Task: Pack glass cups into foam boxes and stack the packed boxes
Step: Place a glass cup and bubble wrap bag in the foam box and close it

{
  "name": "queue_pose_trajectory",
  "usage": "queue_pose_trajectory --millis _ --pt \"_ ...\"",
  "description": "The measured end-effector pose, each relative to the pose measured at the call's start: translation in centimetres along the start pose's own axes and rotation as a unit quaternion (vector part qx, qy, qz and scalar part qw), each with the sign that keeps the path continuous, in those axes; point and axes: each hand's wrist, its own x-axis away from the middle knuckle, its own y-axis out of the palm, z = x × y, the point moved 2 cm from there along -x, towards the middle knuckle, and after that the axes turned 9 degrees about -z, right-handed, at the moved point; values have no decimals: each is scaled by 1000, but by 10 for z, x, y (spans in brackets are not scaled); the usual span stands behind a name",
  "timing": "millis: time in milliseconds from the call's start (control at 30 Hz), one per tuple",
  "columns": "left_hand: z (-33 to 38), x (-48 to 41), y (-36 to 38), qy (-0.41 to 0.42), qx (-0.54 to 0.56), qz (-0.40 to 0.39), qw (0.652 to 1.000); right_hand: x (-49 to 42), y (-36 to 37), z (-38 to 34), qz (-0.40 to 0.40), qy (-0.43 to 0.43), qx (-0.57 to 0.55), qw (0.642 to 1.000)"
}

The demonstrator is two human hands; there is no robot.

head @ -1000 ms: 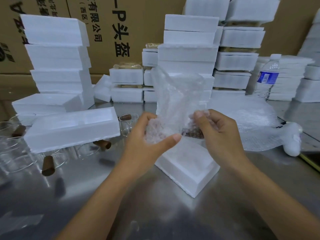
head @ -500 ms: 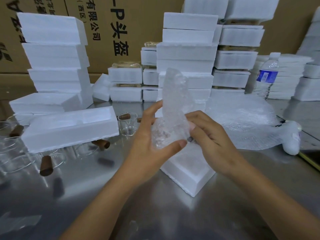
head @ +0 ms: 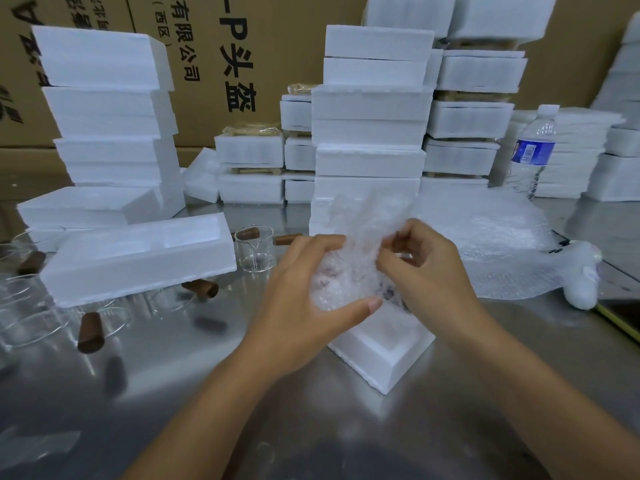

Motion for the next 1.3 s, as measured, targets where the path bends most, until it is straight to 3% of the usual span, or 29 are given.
queue_pose_trajectory --millis 133,267,367,567,800,867,967,1067,1200,1300 --pt "2 0 -1 17 -34 -2 999 -1 -1 3 -56 53 -67 995" --pt "0 1 -4 7 -28 -9 1000 1 -2 -4 -82 4 -83 993" --pt "-1 0 -6 -18 -4 5 1000 3 1 -6 -88 -60 -18 994" --pt "1 0 -7 -35 90 -7 995 6 5 -7 -52 -105 69 991" --pt "5 3 -2 46 -53 -42 997 1 -2 -2 -92 47 6 995" --pt "3 3 -1 50 -80 -42 995 0 -2 -1 -76 44 -14 996" --pt "2 3 0 48 -86 -36 994 1 0 0 -44 -13 46 998" --pt "-2 2 -3 30 -54 1 998 5 7 -6 -74 -42 63 994" --pt "-4 1 -6 22 -56 24 998 5 13 -1 -133 -26 49 990" --pt "-1 2 -2 57 -82 12 995 3 11 3 -110 15 29 993"
